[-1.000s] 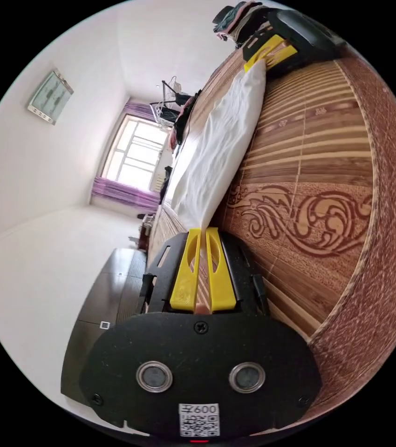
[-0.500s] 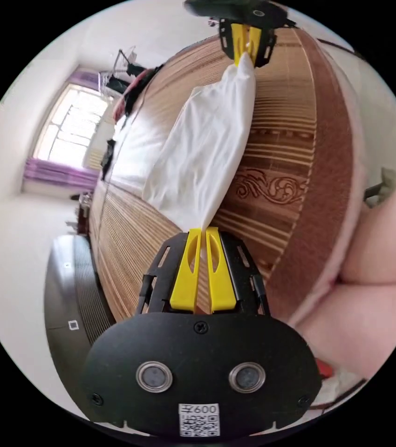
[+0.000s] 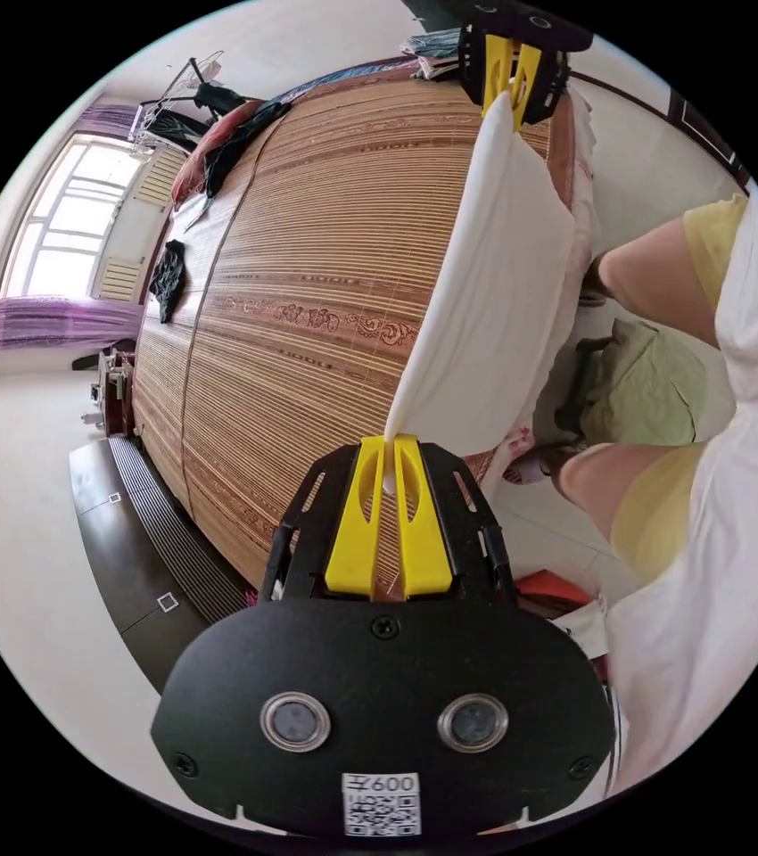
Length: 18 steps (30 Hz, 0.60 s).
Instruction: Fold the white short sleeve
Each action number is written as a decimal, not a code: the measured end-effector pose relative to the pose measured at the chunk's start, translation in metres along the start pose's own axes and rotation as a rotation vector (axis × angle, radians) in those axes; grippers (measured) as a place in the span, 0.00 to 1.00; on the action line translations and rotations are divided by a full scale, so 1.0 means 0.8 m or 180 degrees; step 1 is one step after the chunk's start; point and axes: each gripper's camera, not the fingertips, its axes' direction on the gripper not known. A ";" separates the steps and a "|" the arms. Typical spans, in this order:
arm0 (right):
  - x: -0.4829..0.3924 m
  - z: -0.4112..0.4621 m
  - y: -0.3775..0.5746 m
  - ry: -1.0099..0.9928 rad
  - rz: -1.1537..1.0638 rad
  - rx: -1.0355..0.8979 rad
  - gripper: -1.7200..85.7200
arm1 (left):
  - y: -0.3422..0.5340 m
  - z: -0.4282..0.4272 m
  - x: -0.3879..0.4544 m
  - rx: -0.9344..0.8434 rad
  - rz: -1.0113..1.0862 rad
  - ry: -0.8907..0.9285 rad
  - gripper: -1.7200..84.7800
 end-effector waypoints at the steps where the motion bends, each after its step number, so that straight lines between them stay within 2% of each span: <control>1: -0.006 -0.012 0.015 0.0105 -0.0008 0.0053 0.01 | -0.039 0.005 0.005 -0.0025 -0.0069 -0.0050 0.05; 7: 0.034 -0.104 0.130 0.0776 0.0199 0.0469 0.01 | -0.279 -0.002 0.014 -0.0024 -0.0738 -0.0627 0.05; 11: 0.025 -0.187 0.188 0.1159 0.0171 0.0449 0.01 | -0.423 -0.005 0.033 0.0057 -0.0877 -0.0842 0.05; 18: -0.076 -0.272 0.215 0.1111 0.0159 0.0358 0.01 | -0.536 0.074 0.110 0.0133 -0.0634 -0.0790 0.05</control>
